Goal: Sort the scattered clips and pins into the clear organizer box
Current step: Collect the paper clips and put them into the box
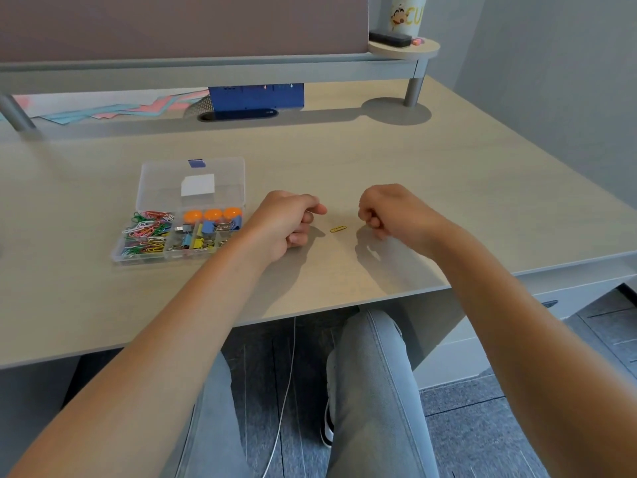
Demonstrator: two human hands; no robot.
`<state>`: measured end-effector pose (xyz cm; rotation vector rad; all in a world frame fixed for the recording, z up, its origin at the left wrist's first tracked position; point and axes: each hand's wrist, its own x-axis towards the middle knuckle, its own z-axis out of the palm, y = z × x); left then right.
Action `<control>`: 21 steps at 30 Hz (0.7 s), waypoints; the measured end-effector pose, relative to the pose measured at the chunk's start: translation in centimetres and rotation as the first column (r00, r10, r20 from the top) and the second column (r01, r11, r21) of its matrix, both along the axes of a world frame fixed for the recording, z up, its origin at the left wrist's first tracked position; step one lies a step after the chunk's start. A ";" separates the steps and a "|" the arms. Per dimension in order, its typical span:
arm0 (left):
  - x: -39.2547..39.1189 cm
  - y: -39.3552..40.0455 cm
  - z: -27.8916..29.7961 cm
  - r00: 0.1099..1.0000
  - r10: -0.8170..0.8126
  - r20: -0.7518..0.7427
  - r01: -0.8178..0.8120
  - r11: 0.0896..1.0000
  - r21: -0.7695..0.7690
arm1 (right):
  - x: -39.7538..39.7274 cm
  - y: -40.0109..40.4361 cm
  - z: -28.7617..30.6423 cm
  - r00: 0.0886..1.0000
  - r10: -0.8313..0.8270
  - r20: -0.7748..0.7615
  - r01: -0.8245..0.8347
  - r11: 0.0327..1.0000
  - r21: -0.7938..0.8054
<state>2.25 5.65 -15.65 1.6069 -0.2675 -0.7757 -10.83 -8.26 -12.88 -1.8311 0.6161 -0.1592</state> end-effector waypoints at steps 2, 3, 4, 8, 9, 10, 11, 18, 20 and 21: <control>-0.1 -0.1 0.0 1.000 0.004 -0.019 -0.005 1.000 -0.014 | -0.2 -0.7 -0.5 0.969 -0.160 0.189 0.018 0.808 0.589; -0.2 -0.2 0.1 1.000 0.008 -0.028 -0.009 1.000 -0.018 | -0.2 -1.1 -0.9 0.943 -0.241 0.231 -0.015 0.660 0.751; -0.3 -0.2 0.1 0.999 0.011 -0.036 -0.012 1.000 -0.021 | -0.2 -1.3 -1.3 0.918 -0.314 0.244 -0.035 0.548 0.836; -0.2 -0.2 0.1 0.997 0.018 -0.079 -0.021 0.999 -0.041 | 0.3 -1.3 -1.7 0.901 -0.383 0.204 0.049 0.557 0.829; -0.1 -0.1 0.1 0.995 0.020 -0.097 -0.025 0.998 -0.050 | 0.5 -1.3 -1.7 0.910 -0.364 0.196 0.089 0.635 0.768; 0.0 -0.1 0.0 0.993 0.023 -0.114 -0.030 0.998 -0.059 | 0.5 -1.1 -1.7 0.921 -0.337 0.194 0.122 0.725 0.678; 0.1 0.0 0.0 0.991 0.028 -0.130 -0.036 0.997 -0.066 | 0.6 -1.0 -1.7 0.935 -0.295 0.196 0.146 0.826 0.545; 0.4 0.5 0.0 0.974 0.054 -0.219 -0.079 0.991 -0.107 | 1.0 0.1 -2.0 0.983 0.183 -0.031 -0.165 0.789 -0.591; 0.4 0.7 0.1 0.960 0.054 -0.276 -0.095 0.986 -0.137 | 1.5 0.2 -1.8 0.971 0.235 -0.046 -0.203 0.705 -0.679; 0.3 0.8 0.2 0.950 0.053 -0.306 -0.104 0.983 -0.152 | 1.8 0.1 -1.8 0.964 0.251 -0.086 -0.234 0.653 -0.721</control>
